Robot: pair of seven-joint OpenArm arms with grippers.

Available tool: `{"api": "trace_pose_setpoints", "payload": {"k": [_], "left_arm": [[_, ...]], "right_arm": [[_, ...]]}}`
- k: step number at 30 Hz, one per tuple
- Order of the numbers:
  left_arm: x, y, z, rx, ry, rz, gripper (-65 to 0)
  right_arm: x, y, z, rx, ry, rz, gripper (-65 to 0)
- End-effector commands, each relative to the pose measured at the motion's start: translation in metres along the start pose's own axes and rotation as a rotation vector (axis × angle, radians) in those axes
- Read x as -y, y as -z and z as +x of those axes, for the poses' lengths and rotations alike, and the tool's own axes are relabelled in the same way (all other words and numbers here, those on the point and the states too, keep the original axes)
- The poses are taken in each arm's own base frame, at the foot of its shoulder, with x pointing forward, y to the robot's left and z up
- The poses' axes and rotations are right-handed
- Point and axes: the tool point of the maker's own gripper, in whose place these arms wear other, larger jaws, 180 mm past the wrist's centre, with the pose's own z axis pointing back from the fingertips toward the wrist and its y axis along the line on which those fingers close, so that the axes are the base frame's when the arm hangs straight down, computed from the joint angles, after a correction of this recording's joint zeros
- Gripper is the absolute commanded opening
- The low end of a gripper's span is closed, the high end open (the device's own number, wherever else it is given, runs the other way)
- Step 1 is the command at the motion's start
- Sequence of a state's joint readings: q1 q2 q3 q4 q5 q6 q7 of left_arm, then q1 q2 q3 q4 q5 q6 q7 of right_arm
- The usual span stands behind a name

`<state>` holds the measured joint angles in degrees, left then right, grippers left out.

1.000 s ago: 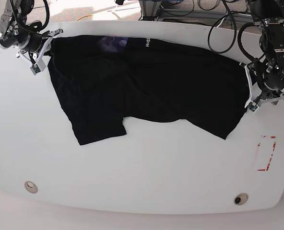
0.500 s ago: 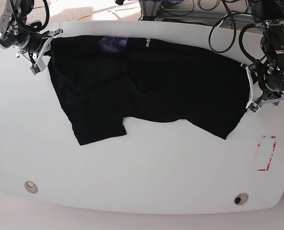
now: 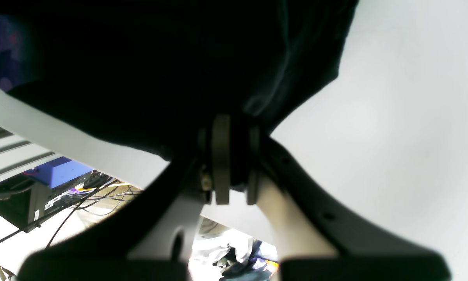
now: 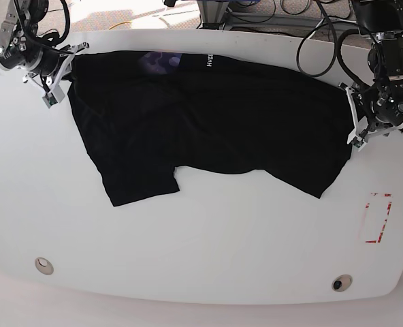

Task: Layout the t-shirt on the table in an organized manner, then fold the t-shirt properly
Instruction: 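Hold the shirt edges with both grippers, keeping it taut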

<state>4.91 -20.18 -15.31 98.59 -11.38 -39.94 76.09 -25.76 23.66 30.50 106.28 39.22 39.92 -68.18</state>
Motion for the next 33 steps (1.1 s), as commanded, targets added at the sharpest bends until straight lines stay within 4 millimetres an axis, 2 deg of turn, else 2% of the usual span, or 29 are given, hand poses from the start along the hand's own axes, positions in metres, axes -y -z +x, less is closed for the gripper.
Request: {"api": "trace_pose_setpoints", "payload": {"k": [1,4,7,12,13,15,19,28,30,33], "left_arm": [[-0.0091,-0.0059,0.0090,0.039,0.010,0.028,-29.9],[-0.0057,-0.0049,0.0112,0.041,0.023,0.021,-31.4],[-0.0049,-0.0056,0.0133,0.045,0.030,0.022,-39.6],[-0.0057,-0.0051,0.0133,0.045,0.026,0.022,-61.9],[-0.0057,-0.0051,0.0133,0.045,0.026,0.022,-64.7],[-0.0063,-0.0053,0.0131,0.044,0.027,0.023,-65.0],[-0.0075,-0.0057,0.0125,0.043,0.025,0.026,-59.0],[-0.0130,-0.0082,0.0096,0.037,0.028,0.040,-30.1],[-0.0141,-0.0082,0.0086,0.035,0.029,0.042,-27.1],[-0.0147,-0.0080,0.0091,0.036,0.028,0.042,-27.1]], "right_arm": [[0.0040,-0.0056,0.0075,0.024,-0.016,-0.009,-61.0],[0.0044,-0.0056,0.0071,0.022,-0.017,-0.011,-61.0],[0.0044,-0.0056,0.0071,0.022,-0.017,-0.011,-61.0],[0.0044,-0.0056,0.0071,0.022,-0.017,-0.011,-61.0],[0.0044,-0.0056,0.0071,0.022,-0.017,-0.011,-61.0],[0.0044,-0.0056,0.0071,0.022,-0.017,-0.011,-61.0],[0.0044,-0.0056,0.0071,0.022,-0.017,-0.011,-61.0],[0.0044,-0.0056,0.0071,0.022,-0.017,-0.011,-61.0],[0.0042,-0.0056,0.0073,0.023,-0.016,-0.010,-61.0],[0.0042,-0.0056,0.0073,0.023,-0.016,-0.010,-61.0]]}}
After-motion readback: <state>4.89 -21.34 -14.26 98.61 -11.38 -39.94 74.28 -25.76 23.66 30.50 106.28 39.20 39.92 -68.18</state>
